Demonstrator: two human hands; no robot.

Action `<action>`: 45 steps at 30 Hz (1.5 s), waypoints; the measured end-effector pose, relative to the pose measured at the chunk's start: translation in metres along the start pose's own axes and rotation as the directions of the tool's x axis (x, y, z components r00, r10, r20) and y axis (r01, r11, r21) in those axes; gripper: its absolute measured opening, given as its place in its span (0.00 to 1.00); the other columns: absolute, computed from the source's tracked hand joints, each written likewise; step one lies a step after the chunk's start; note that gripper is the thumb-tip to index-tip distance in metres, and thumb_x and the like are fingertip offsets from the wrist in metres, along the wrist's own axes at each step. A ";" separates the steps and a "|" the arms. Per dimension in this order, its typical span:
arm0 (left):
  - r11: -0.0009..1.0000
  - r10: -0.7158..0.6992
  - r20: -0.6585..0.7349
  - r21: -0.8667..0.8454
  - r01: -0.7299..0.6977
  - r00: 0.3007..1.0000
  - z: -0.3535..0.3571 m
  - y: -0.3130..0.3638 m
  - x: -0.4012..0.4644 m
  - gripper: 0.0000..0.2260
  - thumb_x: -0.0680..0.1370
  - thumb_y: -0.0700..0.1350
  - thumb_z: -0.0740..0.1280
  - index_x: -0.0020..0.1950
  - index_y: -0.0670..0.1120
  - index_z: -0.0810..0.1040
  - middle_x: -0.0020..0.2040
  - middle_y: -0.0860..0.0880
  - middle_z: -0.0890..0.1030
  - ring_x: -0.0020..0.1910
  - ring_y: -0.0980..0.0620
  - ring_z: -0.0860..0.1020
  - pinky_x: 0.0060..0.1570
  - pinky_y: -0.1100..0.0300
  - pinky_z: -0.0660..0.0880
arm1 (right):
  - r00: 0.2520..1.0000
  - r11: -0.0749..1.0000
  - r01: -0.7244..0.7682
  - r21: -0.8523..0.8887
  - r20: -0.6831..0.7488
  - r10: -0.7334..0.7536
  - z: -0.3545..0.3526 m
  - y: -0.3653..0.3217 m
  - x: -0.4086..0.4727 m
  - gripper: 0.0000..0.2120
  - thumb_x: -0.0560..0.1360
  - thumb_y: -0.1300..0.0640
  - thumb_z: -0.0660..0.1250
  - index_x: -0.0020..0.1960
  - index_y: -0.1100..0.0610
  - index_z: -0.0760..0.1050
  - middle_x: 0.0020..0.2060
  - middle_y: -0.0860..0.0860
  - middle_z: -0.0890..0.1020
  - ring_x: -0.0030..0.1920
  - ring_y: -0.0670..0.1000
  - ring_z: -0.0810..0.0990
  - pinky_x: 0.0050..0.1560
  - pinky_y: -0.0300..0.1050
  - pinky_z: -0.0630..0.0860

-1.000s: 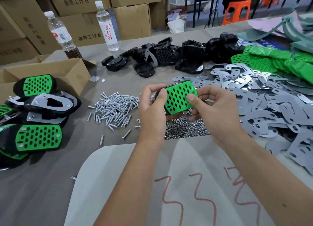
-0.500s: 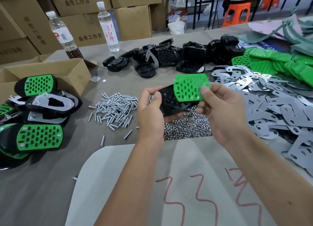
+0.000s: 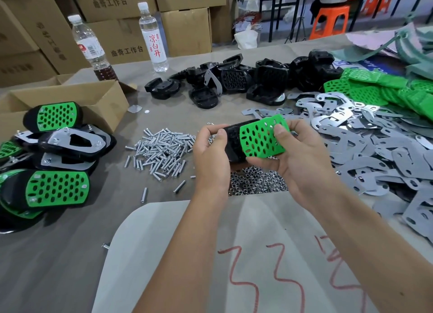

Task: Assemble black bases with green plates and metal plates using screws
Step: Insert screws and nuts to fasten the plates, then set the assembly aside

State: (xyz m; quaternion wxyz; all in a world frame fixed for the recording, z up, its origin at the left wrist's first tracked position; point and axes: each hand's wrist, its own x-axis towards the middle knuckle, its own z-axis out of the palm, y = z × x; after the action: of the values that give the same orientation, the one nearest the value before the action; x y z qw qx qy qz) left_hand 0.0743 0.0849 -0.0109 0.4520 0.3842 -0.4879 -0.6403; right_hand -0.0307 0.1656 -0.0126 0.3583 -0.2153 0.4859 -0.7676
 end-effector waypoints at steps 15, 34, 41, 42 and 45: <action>0.995 0.094 -0.010 0.040 -0.094 0.995 0.004 -0.010 -0.004 0.08 0.82 0.42 0.61 0.54 0.46 0.79 0.55 0.37 0.83 0.55 0.32 0.82 0.49 0.29 0.80 | 0.937 0.786 0.310 -0.535 0.029 -0.349 -0.004 0.014 0.004 0.19 0.70 0.53 0.80 0.55 0.42 0.76 0.38 0.49 0.84 0.41 0.59 0.87 0.39 0.62 0.84; 0.986 0.135 0.155 0.072 -0.147 0.979 -0.003 -0.012 -0.002 0.16 0.75 0.34 0.74 0.56 0.50 0.78 0.55 0.37 0.82 0.51 0.37 0.85 0.38 0.47 0.84 | 0.967 0.827 0.233 -0.511 0.028 -0.255 -0.024 0.001 0.018 0.19 0.70 0.50 0.81 0.58 0.45 0.79 0.44 0.47 0.83 0.38 0.43 0.80 0.34 0.35 0.76; 1.000 0.013 0.261 -0.001 -0.013 0.965 -0.010 -0.003 -0.001 0.13 0.77 0.32 0.71 0.56 0.48 0.81 0.52 0.43 0.85 0.44 0.43 0.87 0.33 0.56 0.81 | 0.988 0.971 0.066 -0.229 0.149 -0.033 -0.027 -0.010 0.018 0.18 0.69 0.55 0.74 0.56 0.61 0.82 0.48 0.57 0.88 0.49 0.55 0.87 0.52 0.51 0.84; 1.000 0.003 0.248 0.007 -0.004 0.969 -0.009 -0.003 -0.001 0.12 0.78 0.34 0.71 0.56 0.48 0.81 0.53 0.43 0.85 0.47 0.42 0.86 0.35 0.54 0.82 | 0.990 0.972 0.079 -0.220 0.130 -0.051 -0.026 -0.009 0.018 0.18 0.67 0.56 0.74 0.55 0.61 0.82 0.46 0.56 0.88 0.48 0.54 0.87 0.50 0.50 0.84; 1.000 0.017 0.215 0.003 -0.018 0.976 -0.006 -0.004 -0.001 0.09 0.79 0.35 0.71 0.57 0.46 0.81 0.55 0.40 0.85 0.55 0.38 0.84 0.44 0.43 0.83 | 0.993 0.981 0.063 -0.186 0.110 -0.043 -0.025 -0.005 0.016 0.18 0.67 0.57 0.75 0.55 0.62 0.81 0.48 0.60 0.87 0.48 0.58 0.86 0.46 0.56 0.84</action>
State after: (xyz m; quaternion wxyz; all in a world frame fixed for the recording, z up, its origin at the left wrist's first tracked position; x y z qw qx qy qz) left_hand 0.0792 0.0849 -0.0157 0.4013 0.3094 -0.5389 -0.6730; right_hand -0.0600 0.1692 -0.0192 0.3409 -0.3013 0.5311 -0.7149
